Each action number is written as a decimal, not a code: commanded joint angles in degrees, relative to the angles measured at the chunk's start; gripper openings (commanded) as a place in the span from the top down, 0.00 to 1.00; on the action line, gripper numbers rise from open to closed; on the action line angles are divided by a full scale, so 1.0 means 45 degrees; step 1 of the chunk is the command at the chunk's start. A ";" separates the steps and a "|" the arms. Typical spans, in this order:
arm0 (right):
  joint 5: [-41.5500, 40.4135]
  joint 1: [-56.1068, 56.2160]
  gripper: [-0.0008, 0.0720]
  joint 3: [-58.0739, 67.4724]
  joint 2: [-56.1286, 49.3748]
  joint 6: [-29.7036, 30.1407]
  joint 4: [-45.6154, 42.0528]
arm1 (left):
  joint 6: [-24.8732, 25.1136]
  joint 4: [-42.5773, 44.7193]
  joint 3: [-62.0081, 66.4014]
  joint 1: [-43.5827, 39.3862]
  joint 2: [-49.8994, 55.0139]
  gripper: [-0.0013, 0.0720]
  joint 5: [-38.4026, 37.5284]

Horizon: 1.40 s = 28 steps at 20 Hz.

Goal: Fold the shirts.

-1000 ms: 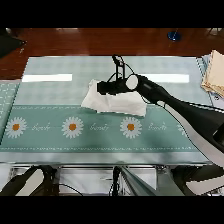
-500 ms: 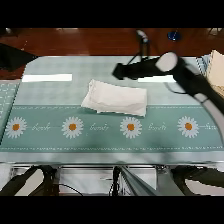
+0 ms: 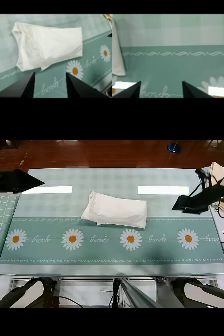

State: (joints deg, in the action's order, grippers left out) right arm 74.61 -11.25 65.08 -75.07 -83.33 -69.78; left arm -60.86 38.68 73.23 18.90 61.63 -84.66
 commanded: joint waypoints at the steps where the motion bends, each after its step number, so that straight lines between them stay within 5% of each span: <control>1: -0.2011 -0.0733 0.18 -0.2288 -0.0136 0.1277 0.4405 | -0.0155 0.0389 -0.0010 -0.0015 0.0248 0.32 0.0000; 11: -0.6470 0.3191 0.24 -0.3055 -0.3206 0.2307 0.9287 | -0.0447 0.0379 -0.0010 -0.0015 0.0267 0.32 -0.0019; 13: -0.6941 0.3424 0.42 -0.3031 -0.3230 0.2322 1.0040 | -0.0442 0.0374 -0.0010 -0.0015 0.0267 0.32 -0.0019; 16: -0.5931 0.3162 0.95 -0.2939 -0.3225 0.3565 1.1390 | -0.0442 0.0374 -0.0010 -0.0015 0.0267 0.32 -0.0015; 20: -0.2336 0.2205 0.96 -0.1593 -0.2195 0.5187 1.2026 | -0.0437 0.0379 -0.0010 -0.0015 0.0272 0.32 -0.0010; 21: -0.1880 0.1909 0.96 -0.1137 -0.1549 0.4940 1.1837 | -0.0437 0.0379 -0.0010 -0.0015 0.0272 0.32 -0.0005; 28: 0.1792 -0.1078 0.96 0.3453 0.3031 -0.2147 0.5479 | -0.0437 0.0379 -0.0010 -0.0015 0.0277 0.32 0.0005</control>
State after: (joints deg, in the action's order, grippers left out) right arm 73.08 -10.63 72.97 -68.12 -80.49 -31.44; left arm -62.87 40.38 73.21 18.87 62.83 -84.66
